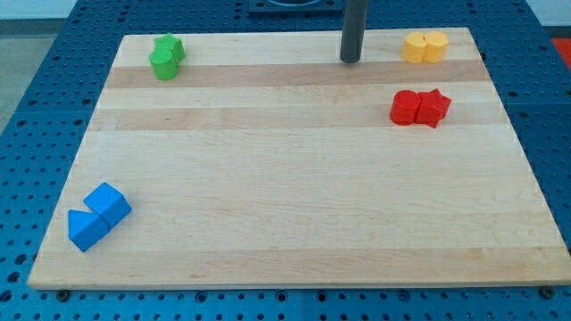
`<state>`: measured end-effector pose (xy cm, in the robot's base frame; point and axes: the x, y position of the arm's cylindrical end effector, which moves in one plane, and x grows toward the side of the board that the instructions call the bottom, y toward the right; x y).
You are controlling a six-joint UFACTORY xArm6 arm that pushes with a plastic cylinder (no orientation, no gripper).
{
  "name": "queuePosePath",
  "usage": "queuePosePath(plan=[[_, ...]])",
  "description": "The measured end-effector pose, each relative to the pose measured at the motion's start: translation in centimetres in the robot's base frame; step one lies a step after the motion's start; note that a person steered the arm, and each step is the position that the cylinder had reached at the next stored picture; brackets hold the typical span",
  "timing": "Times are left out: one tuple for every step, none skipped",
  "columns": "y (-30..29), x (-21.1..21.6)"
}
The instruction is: Move your arm towards the green star
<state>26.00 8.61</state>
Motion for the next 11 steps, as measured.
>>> queuePosePath(plan=[[0.0,0.0],[-1.3,0.4],[-6.1,1.1],[-13.0,-1.4],[-19.8,-5.3],[-23.2,-6.8],[-26.2,-6.8],[-31.8,-6.8],[-32.9,-6.9],[-36.0,-6.9],[-34.2,-6.0]])
